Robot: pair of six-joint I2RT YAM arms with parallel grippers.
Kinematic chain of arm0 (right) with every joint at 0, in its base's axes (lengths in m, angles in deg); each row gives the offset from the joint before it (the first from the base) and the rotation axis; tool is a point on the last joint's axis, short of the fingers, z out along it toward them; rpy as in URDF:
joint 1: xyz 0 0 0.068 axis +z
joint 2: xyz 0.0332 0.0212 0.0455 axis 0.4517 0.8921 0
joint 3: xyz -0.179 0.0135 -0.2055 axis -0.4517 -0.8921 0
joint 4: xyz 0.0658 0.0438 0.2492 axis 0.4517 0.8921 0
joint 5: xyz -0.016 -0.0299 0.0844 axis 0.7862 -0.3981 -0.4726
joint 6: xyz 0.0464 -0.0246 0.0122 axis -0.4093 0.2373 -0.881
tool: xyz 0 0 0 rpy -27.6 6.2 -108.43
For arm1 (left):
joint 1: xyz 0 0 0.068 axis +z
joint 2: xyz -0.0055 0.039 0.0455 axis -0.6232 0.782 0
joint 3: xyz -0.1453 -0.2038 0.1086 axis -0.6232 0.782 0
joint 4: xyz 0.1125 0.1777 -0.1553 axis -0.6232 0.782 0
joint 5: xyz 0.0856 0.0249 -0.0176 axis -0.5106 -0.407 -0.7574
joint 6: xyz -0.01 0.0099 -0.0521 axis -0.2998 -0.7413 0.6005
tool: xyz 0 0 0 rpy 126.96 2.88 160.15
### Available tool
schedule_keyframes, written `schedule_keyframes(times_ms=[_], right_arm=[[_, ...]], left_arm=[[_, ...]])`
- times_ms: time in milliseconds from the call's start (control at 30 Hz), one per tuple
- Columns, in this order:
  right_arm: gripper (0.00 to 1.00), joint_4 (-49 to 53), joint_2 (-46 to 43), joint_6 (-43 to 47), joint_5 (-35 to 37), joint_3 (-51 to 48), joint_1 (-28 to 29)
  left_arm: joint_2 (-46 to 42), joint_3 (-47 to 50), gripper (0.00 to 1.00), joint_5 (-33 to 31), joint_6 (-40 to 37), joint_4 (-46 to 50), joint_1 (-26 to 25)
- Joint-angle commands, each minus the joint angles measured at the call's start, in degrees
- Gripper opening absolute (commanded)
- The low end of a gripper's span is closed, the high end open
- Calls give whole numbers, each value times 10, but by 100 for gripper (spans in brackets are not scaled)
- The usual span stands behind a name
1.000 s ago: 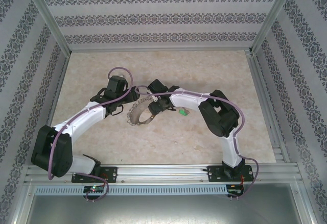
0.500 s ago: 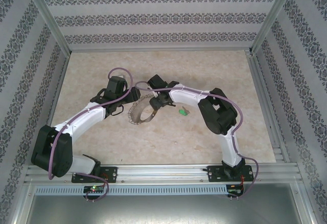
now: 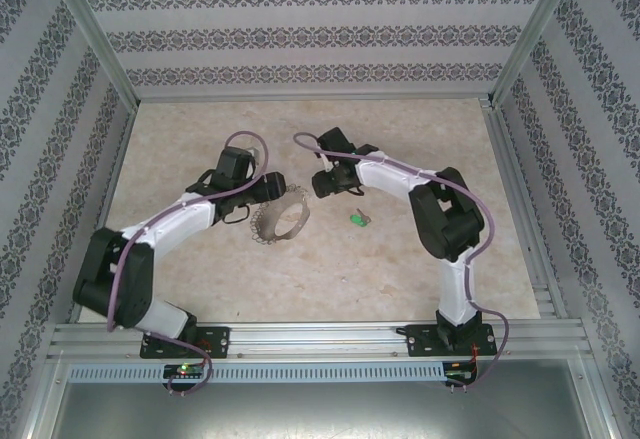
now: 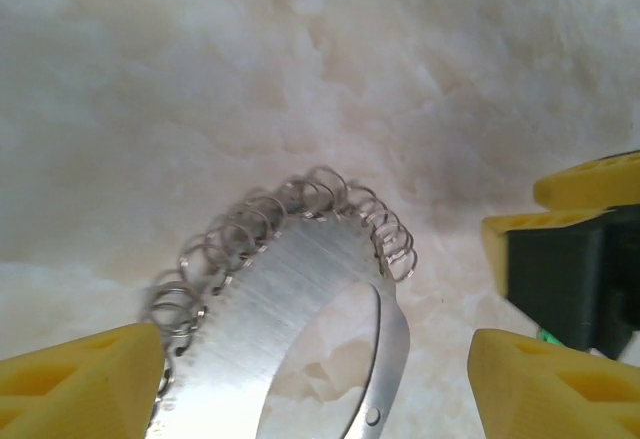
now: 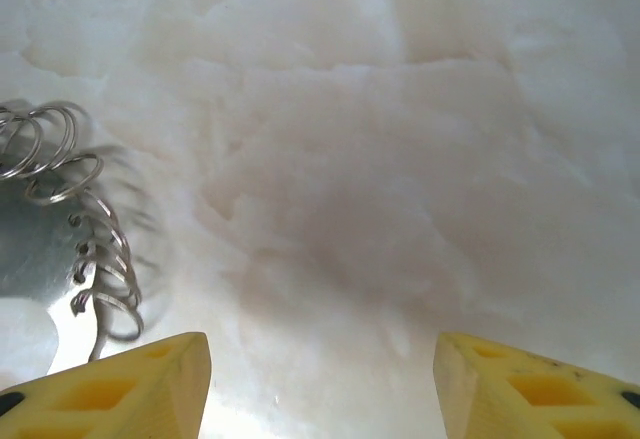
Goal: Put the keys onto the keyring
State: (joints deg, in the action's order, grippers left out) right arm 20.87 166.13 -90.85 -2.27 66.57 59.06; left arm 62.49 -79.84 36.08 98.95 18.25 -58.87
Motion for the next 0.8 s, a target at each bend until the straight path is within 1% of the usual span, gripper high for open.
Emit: schedule_keyframes(times_ms=[0,67,167,367,567,767], right_arm=[[62,-22,-63,-45,-39,-44,-17],[62,-36,-94,-57,-52,-78,-28],[62,-53,-133,-71,-64,-121,-42],[62,-84,-187,-89,-81,-184,-65],[62,-102,-203,-95,-95,-215,-78],[62,-118,-201,-100,-105,-229,-84]], left_arm=[[47,-57,76,78,-53,9,-26],[79,-90,71,87,-77,35,-45],[120,-140,58,94,-115,72,-62],[196,-226,36,102,-184,154,-77],[234,-271,36,71,-232,202,-93],[259,-307,37,59,-248,233,-94]])
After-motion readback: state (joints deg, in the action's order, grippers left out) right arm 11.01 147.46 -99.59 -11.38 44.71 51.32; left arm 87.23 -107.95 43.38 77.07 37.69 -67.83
